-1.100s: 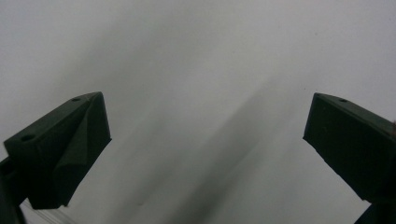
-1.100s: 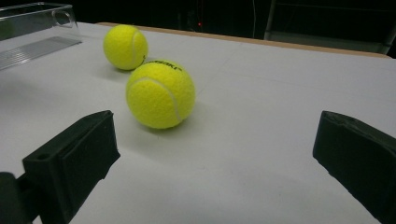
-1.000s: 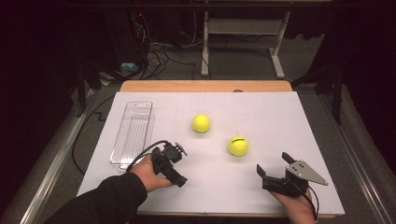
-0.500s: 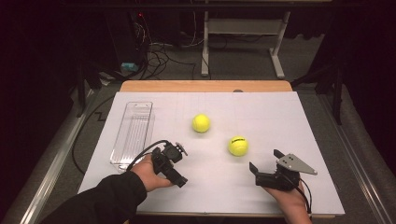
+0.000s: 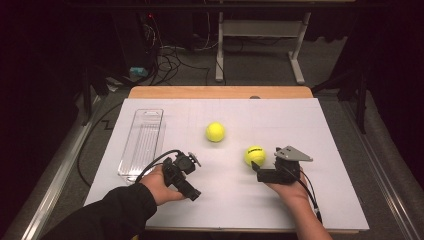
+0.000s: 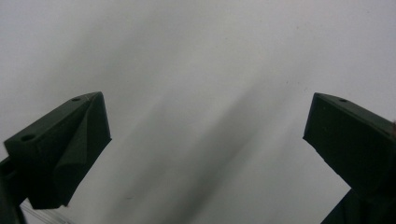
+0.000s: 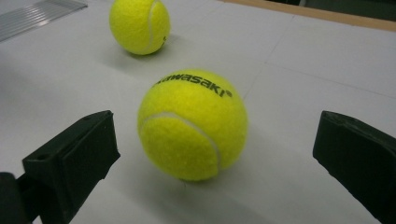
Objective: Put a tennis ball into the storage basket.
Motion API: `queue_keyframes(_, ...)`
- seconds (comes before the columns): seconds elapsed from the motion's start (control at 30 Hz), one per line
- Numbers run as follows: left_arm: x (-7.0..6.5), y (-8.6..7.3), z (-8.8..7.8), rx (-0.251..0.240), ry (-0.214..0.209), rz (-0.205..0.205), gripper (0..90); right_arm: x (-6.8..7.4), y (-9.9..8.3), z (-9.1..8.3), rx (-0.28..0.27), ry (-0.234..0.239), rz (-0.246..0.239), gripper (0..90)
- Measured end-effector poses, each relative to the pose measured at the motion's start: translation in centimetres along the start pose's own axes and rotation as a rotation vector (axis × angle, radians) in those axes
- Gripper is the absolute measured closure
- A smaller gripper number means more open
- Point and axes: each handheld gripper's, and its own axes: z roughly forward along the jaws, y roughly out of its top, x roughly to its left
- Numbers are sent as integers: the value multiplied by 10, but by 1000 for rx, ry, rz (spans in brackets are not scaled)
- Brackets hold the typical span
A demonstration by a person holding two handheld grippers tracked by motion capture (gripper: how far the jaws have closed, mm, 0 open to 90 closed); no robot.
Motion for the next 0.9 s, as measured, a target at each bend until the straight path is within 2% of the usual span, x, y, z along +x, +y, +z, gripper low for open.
queue_keyframes(0.17,0,0,-1,0,-5,0,13,3,5,17,44,13,-5,32)
queue_keyframes(0.2,0,-1,-1,-2,-9,0,13,4,7,25,74,19,-7,57)
queue_keyframes(0.37,0,-1,-2,-7,-10,0,13,5,7,32,107,21,-6,147)
queue_keyframes(0.47,-1,0,-2,-5,-11,4,13,3,5,35,136,38,9,201)
queue_keyframes(0.53,-1,0,-2,-3,-10,5,13,4,5,34,134,53,7,255)
queue_keyframes(0.77,-2,1,-2,-1,-11,6,13,4,6,34,133,56,7,271)
queue_keyframes(0.9,-2,2,-4,0,-10,8,13,8,9,25,73,53,-14,273)
